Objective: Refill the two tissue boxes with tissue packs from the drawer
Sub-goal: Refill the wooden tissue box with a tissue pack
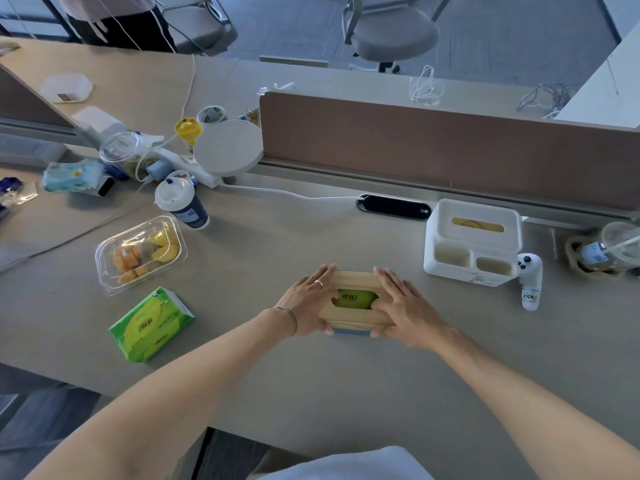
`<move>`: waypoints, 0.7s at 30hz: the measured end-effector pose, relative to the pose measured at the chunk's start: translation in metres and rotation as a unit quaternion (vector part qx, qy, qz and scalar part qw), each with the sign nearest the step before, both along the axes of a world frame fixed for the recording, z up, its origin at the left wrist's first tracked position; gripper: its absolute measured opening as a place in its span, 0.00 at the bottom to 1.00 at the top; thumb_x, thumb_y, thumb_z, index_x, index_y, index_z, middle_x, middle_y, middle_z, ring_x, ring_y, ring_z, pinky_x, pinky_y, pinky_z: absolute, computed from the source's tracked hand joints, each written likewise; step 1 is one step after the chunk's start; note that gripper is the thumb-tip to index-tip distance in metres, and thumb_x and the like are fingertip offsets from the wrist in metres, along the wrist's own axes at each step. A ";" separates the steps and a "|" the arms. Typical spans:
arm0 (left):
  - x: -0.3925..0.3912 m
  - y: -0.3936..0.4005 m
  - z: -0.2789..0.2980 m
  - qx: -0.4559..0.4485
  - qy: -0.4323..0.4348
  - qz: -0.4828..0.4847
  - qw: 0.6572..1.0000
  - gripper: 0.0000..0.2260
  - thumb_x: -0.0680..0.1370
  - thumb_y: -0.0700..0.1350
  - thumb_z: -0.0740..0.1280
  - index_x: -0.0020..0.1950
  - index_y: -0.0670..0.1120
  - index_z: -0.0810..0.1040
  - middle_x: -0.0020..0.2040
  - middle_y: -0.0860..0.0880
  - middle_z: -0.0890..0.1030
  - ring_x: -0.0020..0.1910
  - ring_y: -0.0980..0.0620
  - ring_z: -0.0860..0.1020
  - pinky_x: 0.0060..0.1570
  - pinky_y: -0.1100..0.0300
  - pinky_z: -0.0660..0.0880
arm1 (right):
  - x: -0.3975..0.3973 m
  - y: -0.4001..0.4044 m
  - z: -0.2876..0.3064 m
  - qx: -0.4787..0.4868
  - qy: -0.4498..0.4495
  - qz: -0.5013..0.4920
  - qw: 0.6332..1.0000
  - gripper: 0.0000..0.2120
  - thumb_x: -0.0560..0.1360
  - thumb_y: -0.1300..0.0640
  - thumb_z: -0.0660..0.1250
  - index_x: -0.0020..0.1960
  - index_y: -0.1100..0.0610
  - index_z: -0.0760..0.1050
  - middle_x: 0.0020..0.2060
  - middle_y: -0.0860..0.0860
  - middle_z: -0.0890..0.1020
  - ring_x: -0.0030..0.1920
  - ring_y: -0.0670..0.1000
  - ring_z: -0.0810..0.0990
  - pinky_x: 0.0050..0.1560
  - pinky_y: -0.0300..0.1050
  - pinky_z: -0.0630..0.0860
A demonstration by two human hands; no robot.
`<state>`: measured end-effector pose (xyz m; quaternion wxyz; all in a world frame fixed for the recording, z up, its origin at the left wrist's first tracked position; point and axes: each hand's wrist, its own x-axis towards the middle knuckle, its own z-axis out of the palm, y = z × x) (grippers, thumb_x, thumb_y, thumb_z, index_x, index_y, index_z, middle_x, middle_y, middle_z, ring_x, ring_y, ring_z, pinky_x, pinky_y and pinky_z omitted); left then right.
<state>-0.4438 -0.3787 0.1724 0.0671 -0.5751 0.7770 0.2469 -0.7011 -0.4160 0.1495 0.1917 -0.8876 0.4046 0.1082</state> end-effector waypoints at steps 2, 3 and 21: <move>-0.001 0.005 0.004 0.041 0.058 0.073 0.995 0.50 0.68 0.52 0.79 0.80 0.53 0.50 0.82 0.54 0.42 0.80 0.55 0.45 0.74 0.53 0.61 | 0.000 0.005 -0.007 -0.017 -0.004 -0.008 1.000 0.23 0.79 0.37 0.55 0.64 0.51 0.69 0.79 0.52 0.32 0.78 0.53 0.31 0.78 0.59 0.49; -0.002 0.007 0.006 0.057 0.081 0.102 0.990 0.54 0.69 0.49 0.79 0.81 0.54 0.43 0.81 0.56 0.42 0.80 0.56 0.47 0.72 0.53 0.64 | 0.001 0.007 -0.011 -0.019 -0.016 -0.018 1.000 0.22 0.79 0.38 0.52 0.65 0.52 0.67 0.79 0.51 0.32 0.78 0.53 0.30 0.78 0.60 0.50; -0.054 0.036 -0.032 0.052 0.290 0.499 0.815 0.32 0.81 0.52 0.61 0.81 0.57 0.48 0.75 0.45 0.64 0.68 0.43 0.71 0.62 0.52 0.71 | 0.032 0.051 -0.033 0.216 -0.303 -0.488 0.789 0.38 0.78 0.59 0.69 0.81 0.52 0.50 0.76 0.52 0.66 0.73 0.56 0.69 0.68 0.46 0.65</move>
